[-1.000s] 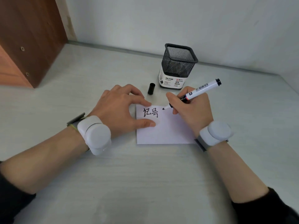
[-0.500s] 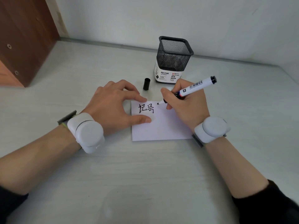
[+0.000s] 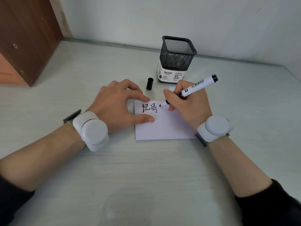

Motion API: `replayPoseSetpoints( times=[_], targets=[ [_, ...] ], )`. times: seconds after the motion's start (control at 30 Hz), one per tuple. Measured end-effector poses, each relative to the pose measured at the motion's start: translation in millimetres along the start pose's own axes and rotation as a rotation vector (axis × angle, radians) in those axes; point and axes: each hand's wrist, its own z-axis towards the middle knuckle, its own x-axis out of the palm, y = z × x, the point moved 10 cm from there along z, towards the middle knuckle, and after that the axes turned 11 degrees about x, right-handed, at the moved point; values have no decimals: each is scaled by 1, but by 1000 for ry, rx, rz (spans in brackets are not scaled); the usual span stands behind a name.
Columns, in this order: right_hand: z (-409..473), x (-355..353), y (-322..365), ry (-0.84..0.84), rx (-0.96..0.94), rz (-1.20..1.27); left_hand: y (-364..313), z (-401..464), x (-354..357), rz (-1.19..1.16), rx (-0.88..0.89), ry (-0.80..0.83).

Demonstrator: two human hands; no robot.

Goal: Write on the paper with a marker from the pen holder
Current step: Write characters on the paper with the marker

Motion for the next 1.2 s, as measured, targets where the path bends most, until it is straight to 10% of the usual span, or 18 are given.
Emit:
replayPoseSetpoints(
  times=[1.2],
  targets=[
    [-2,-12,4,-115,17,-69,2,1,2,20,13,10]
  ],
)
